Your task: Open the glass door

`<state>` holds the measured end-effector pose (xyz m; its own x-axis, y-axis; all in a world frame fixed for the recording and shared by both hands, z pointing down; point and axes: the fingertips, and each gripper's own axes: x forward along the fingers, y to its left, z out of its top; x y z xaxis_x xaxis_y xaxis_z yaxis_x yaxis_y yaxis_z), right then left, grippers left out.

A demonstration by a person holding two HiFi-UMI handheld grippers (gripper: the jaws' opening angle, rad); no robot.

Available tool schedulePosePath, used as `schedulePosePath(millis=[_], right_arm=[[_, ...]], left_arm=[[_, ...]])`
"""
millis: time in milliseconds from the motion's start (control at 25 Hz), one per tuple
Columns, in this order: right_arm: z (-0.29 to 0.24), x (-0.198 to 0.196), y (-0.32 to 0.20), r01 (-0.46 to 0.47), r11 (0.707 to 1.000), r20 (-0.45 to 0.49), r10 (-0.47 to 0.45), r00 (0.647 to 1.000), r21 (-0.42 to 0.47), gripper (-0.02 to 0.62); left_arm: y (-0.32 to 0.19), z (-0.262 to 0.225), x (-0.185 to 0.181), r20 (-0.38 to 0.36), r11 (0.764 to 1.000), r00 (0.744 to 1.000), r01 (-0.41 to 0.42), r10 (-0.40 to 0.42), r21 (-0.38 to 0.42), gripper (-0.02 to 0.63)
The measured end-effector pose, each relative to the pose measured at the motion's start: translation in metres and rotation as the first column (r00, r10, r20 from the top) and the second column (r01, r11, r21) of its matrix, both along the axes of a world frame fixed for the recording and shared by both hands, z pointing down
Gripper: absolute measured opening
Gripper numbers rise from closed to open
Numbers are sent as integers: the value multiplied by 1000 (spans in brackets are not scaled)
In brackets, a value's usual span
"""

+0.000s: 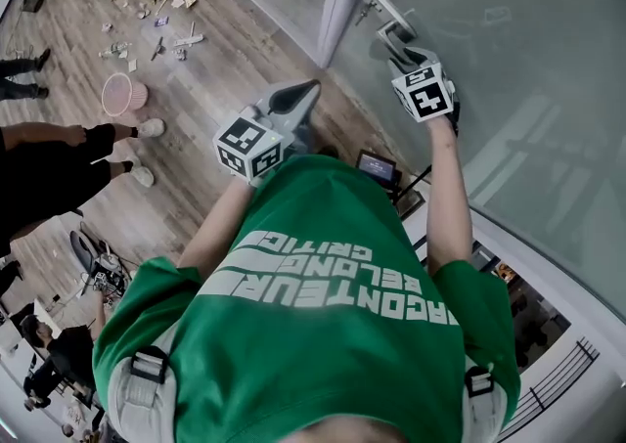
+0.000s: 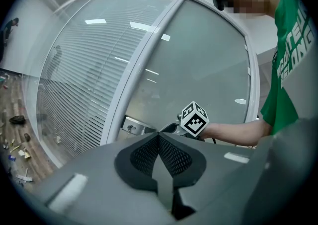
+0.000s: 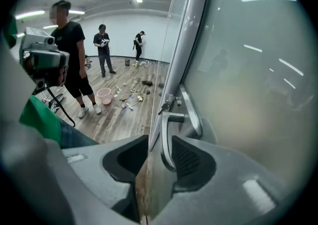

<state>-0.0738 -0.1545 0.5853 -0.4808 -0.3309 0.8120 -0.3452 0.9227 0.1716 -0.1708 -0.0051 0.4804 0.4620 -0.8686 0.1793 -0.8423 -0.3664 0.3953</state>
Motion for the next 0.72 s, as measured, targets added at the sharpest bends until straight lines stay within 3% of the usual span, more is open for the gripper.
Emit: schedulePosePath(millis=[280,560,720], right_arm=[[41,1,-18,26,997,-231,-41,972,-67,133],[62,0,-21,13,987,-323,-65,944,-161,132],[71,-13,-18,43,981,-314,-102,944,-190,132]], left_arm=[[-3,3,-20,-5,1000,1000,29,-29,-5,11],[-2,6,-34,-15,998,998,57,-58,-16,10],[1,5,-38,-23,998,998,65,-65,-16,11]])
